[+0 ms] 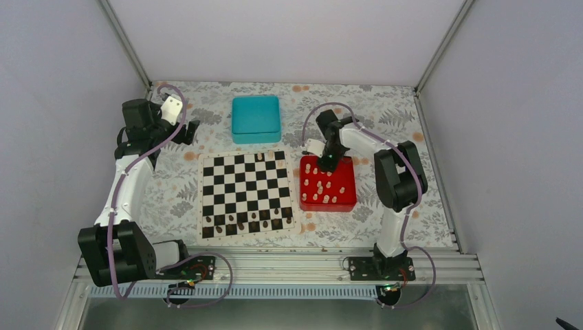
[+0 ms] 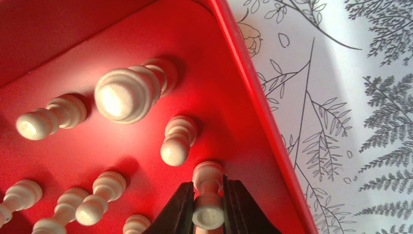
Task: Set up the chess pieces on the board
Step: Pick up the chess piece from the storage box, then place the chess piece on the chessboard.
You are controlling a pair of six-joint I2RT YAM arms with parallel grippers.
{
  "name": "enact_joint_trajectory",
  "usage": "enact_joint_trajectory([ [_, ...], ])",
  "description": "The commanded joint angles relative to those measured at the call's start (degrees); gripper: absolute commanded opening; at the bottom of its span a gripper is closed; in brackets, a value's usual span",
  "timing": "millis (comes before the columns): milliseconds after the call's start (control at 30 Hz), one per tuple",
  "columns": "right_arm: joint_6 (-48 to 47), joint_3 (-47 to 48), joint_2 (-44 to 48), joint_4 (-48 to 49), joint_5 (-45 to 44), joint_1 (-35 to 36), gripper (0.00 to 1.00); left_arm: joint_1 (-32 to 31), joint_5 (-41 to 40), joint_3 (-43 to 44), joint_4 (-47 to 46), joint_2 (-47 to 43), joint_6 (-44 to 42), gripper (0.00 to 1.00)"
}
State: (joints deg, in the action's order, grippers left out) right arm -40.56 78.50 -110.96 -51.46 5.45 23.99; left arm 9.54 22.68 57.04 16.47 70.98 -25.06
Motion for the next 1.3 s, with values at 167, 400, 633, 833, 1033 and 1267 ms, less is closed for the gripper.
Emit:
enact_joint_trajectory([
  [167, 0.0, 12.6, 4.1, -7.7, 0.0, 2.4, 0.07, 0.2, 1.1, -0.4, 0.0, 0.2, -0.6, 1.00],
  [400, -0.7, 27.9, -2.8, -12.0, 2.4, 6.0, 0.07, 0.2, 1.3, -0.1, 0.2, 0.0, -0.5, 1.00],
  [633, -1.1, 38.6, -13.2, -12.0, 3.0, 9.3, 0.08, 0.2, 1.4, 0.0, 0.3, -0.5, -0.4, 1.00],
  [833, 0.0, 42.3, -18.9, -9.7, 3.3, 11.7, 0.09, 0.2, 1.3, -0.1, 0.1, -0.6, -0.4, 1.00],
  [1033, 0.4, 42.3, -21.9, -9.2, 3.3, 12.6, 0.09, 0.3, 1.5, -0.4, -0.1, -0.5, -0.4, 1.00],
  [1267, 0.5, 41.9, -23.3, -8.8, 2.7, 12.7, 0.09, 0.2, 1.6, -0.5, -0.1, -0.7, -0.5, 1.00],
])
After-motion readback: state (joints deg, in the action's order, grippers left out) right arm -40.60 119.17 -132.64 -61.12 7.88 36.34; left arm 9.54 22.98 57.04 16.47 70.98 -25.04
